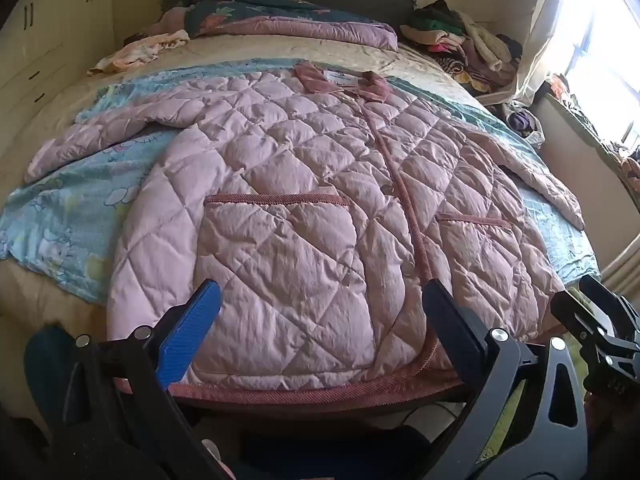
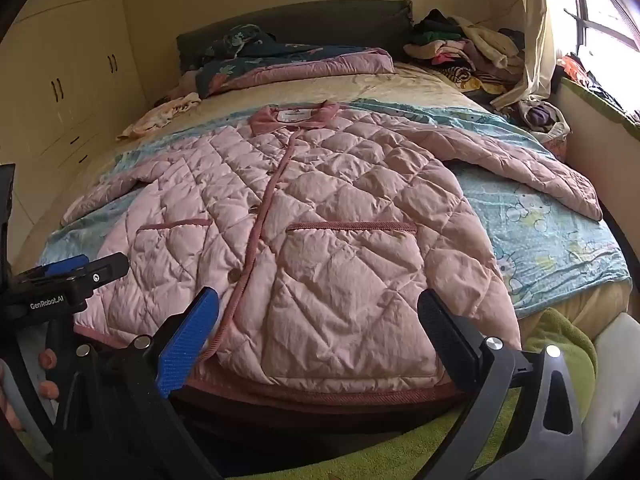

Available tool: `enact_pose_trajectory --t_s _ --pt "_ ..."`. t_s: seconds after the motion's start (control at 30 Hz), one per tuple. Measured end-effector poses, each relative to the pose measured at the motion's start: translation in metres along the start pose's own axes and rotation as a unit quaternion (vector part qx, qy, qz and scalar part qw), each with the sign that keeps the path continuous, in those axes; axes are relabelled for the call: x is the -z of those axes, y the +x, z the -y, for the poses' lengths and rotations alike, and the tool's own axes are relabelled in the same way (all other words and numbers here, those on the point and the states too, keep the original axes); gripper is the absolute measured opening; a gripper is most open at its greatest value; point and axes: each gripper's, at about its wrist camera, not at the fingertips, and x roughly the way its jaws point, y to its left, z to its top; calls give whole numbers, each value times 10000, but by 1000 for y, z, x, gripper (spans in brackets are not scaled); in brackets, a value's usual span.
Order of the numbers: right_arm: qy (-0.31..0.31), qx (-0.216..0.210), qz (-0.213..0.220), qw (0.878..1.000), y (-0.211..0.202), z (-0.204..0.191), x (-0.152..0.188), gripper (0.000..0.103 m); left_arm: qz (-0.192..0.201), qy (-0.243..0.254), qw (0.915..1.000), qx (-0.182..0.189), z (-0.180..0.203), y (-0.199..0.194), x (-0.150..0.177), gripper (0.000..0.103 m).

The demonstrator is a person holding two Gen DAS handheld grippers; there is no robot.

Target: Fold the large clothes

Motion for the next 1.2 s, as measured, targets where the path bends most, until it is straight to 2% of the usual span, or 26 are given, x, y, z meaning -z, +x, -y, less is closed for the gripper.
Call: enact_pose_trajectory --t_s 0.37,1.2 --pt "57 -134 1 9999 2 8 2 99 34 -9 10000 -13 -1 0 0 94" --pt "-59 -35 -2 10000 1 -2 0 99 65 14 10000 -41 0 -2 -3 94"
